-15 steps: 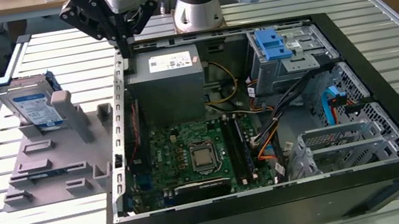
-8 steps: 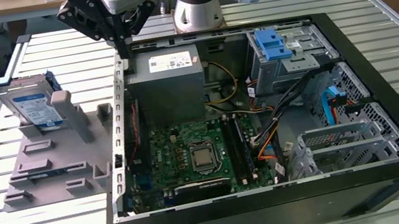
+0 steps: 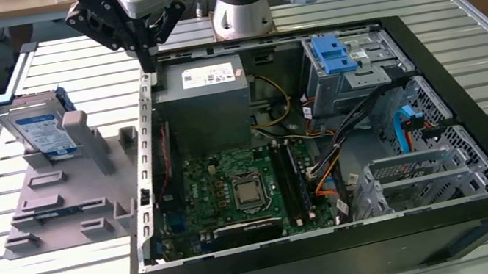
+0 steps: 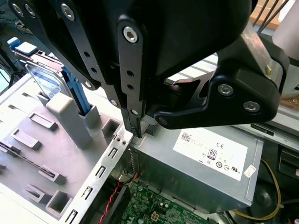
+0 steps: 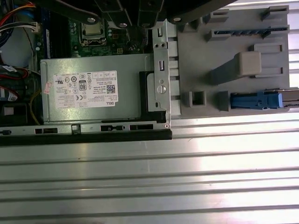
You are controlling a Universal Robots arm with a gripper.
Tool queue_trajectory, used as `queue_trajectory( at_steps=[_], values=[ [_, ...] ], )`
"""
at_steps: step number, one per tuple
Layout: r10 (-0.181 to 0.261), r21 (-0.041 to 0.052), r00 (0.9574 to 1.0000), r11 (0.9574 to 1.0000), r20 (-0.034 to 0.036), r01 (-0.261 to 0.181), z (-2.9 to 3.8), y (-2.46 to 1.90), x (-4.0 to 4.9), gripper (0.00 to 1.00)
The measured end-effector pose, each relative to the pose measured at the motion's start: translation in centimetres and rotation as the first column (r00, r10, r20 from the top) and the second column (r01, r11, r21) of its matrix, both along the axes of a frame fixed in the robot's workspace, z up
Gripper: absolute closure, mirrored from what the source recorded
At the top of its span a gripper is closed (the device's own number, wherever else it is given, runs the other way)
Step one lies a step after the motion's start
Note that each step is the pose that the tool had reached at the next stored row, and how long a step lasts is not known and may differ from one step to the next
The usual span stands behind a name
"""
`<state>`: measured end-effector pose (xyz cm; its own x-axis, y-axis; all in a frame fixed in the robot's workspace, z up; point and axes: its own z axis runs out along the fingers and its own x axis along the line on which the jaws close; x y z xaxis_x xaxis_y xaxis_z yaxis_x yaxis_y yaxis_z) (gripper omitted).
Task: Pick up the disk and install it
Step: 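Reach for the disk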
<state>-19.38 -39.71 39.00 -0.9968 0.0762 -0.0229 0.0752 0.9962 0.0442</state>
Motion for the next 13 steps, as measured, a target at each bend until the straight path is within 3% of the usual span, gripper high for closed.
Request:
queue_trajectory(
  at_steps=[6,13],
  values=[
    [0.000,0.0001,1.0000,1.0000,-0.0026,0.000,-0.05,0.08,-0.65,0.89],
    [0.000,-0.0001,0.9999,1.0000,-0.0102,0.000,-0.12,0.26,-1.42,0.89]
  ],
)
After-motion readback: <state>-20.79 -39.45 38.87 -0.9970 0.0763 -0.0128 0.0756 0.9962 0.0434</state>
